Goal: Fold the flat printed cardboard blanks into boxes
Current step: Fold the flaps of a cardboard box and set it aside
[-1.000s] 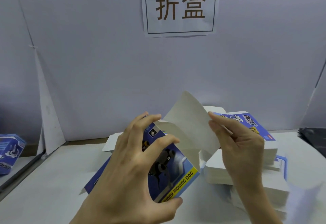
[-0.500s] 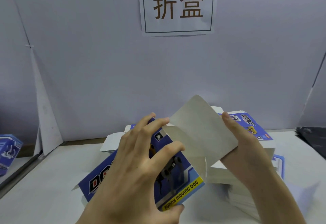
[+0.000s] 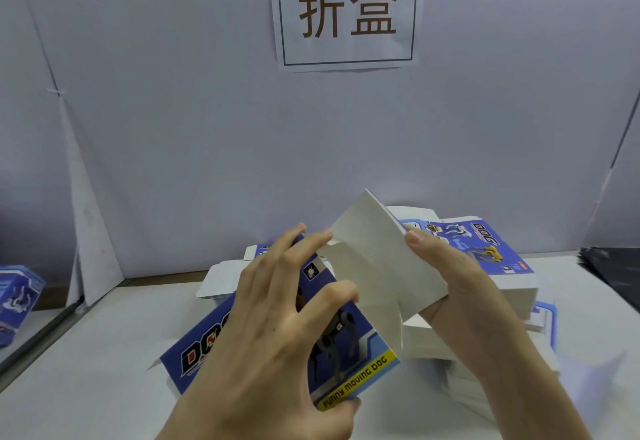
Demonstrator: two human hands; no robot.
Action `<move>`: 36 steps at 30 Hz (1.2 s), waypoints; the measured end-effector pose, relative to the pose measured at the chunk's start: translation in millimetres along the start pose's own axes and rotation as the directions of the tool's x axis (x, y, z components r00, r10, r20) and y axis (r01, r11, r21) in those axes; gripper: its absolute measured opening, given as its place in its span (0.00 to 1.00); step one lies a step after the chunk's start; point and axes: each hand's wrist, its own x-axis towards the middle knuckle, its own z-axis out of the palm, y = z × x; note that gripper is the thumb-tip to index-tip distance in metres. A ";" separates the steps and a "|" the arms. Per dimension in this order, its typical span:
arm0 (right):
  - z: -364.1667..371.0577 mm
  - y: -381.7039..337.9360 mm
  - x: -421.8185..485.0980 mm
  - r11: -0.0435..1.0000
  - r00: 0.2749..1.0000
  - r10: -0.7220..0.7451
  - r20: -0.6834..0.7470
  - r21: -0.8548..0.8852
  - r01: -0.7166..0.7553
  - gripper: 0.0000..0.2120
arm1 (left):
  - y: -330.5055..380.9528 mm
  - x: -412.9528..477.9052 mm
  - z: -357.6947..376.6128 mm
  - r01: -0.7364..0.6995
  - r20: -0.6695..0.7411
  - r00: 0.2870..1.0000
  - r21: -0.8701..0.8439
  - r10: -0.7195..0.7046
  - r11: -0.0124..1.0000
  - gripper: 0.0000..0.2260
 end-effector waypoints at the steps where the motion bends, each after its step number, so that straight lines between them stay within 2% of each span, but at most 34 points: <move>1: 0.5 0.1 -0.4 1.000 1.000 -0.005 -0.024 -0.007 0.005 0.14 | 0.4 0.3 1.0 -0.003 0.001 1.000 0.000 0.003 1.000 0.19; 5: 0.4 -2.4 -2.7 0.999 0.997 -0.036 -0.065 -0.042 0.034 0.12 | 2.1 -2.1 1.6 -0.017 0.038 0.999 -0.033 0.018 0.999 0.28; 10: 2.8 -6.2 -7.2 0.994 0.991 -0.099 -0.091 -0.045 0.095 0.17 | 7.4 -3.4 -0.4 -0.011 0.012 1.000 -0.089 0.012 0.996 0.29; 13: 5.0 -5.4 -9.4 0.984 0.982 -0.160 -0.100 -0.099 0.150 0.14 | 9.6 -3.7 -2.1 0.016 0.014 1.000 -0.104 -0.014 0.994 0.29; 16: 10.3 -5.0 -12.6 0.946 0.963 -0.265 -0.040 -0.205 0.252 0.10 | 9.1 -4.0 -2.2 0.042 0.015 0.999 -0.113 -0.040 0.993 0.29; 19: 13.1 -6.2 -16.2 0.873 0.929 -0.355 0.102 -0.321 0.368 0.11 | 7.7 -4.8 -5.4 0.059 0.012 0.998 -0.133 -0.058 0.989 0.31; 22: 9.0 -8.5 -14.9 0.891 0.931 -0.313 0.190 -0.280 0.357 0.15 | 8.5 -4.6 -10.5 0.048 -0.002 0.999 -0.131 -0.048 0.990 0.30; 25: -1.4 -7.8 -8.3 0.969 0.959 -0.243 0.143 -0.002 0.246 0.13 | 7.1 -3.1 -14.8 0.036 -0.050 0.998 -0.148 -0.043 0.988 0.30; 26: -3.8 -6.3 -7.5 0.974 0.962 -0.224 0.156 0.019 0.224 0.13 | 6.4 -2.2 -16.2 0.044 -0.066 0.996 -0.171 -0.056 0.984 0.31; 30: -6.8 2.0 -5.7 0.973 0.953 -0.163 0.254 -0.120 0.198 0.15 | 5.3 -0.6 -15.7 0.035 -0.098 0.994 -0.159 -0.051 0.987 0.32; 34: -8.5 6.8 -2.7 0.932 0.962 -0.177 0.208 -0.280 0.232 0.20 | 4.2 -1.0 -15.4 0.008 -0.094 0.995 -0.130 -0.021 0.991 0.31; 36: -7.7 4.7 -4.3 0.886 0.945 -0.219 0.242 -0.357 0.297 0.18 | 4.8 -0.6 -15.0 0.019 -0.079 0.996 -0.135 -0.030 0.991 0.31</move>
